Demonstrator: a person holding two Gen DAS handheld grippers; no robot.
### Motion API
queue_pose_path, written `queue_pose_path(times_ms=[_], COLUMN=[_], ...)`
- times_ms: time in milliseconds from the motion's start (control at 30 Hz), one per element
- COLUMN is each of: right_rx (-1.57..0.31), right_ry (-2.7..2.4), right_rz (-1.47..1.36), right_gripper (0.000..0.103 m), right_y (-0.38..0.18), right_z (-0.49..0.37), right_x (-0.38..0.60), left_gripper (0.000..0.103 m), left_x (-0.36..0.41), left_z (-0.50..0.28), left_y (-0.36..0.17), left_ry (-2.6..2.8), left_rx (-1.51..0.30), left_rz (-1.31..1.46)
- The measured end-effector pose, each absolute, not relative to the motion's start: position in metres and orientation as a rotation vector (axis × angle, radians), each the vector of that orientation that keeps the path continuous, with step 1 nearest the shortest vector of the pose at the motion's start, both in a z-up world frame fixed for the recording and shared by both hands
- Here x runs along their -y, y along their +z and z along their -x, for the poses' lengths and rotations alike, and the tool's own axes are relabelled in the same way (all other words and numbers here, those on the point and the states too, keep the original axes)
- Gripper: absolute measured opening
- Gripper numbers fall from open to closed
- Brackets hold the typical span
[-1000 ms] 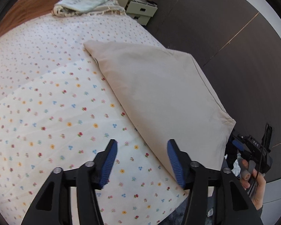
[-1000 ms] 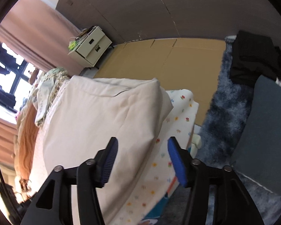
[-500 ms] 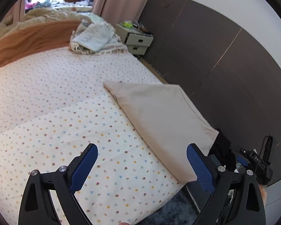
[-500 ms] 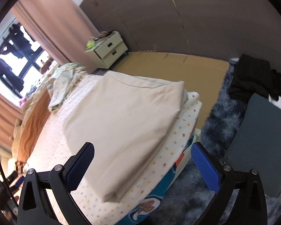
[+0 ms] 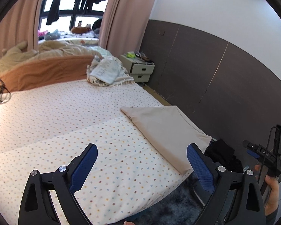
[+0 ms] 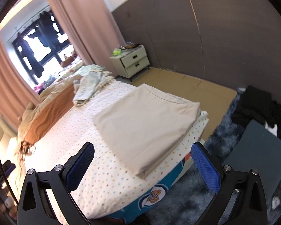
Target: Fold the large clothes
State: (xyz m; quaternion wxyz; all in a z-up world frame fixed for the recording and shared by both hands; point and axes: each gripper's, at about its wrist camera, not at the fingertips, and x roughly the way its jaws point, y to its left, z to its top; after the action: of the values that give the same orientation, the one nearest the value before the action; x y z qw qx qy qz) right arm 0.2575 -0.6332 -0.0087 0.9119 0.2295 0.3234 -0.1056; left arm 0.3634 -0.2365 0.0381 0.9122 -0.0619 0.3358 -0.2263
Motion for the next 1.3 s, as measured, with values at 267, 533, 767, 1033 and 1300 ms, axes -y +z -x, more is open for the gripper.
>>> queue_pose_path(times_ms=[267, 533, 767, 1033, 1300], right_rx=[-0.601, -0.558, -0.52, -0.507, -0.517], right_ry=[-0.178, -0.132, -0.085, -0.048, -0.033], right_rz=[-0.414, -0.365, -0.296, -0.224, -0.258], right_gripper=[0.103, 0.103, 0.103, 0.103, 0.103], right_y=[0.013, 0.016, 0.002, -0.023, -0.054], right_z=[-0.2, -0.159, -0.132, -0.111, -0.098], right_x=[0.607, 0.578, 0.542, 0.504, 0.482], left_gripper=[0.096, 0.096, 0.096, 0.096, 0.096], left_x=[0.194, 0.163, 0.14, 0.111, 0.086], left_z=[-0.293, -0.238, -0.197, -0.16, -0.13], left_y=[0.055, 0.049, 0.033, 0.011, -0.014], left_ry=[-0.437, -0.347, -0.306, -0.238, -0.166], left_rx=[-0.606, -0.557, -0.516, -0.452, -0.45], left_rz=[0.14, 0.124, 0.094, 0.07, 0.069])
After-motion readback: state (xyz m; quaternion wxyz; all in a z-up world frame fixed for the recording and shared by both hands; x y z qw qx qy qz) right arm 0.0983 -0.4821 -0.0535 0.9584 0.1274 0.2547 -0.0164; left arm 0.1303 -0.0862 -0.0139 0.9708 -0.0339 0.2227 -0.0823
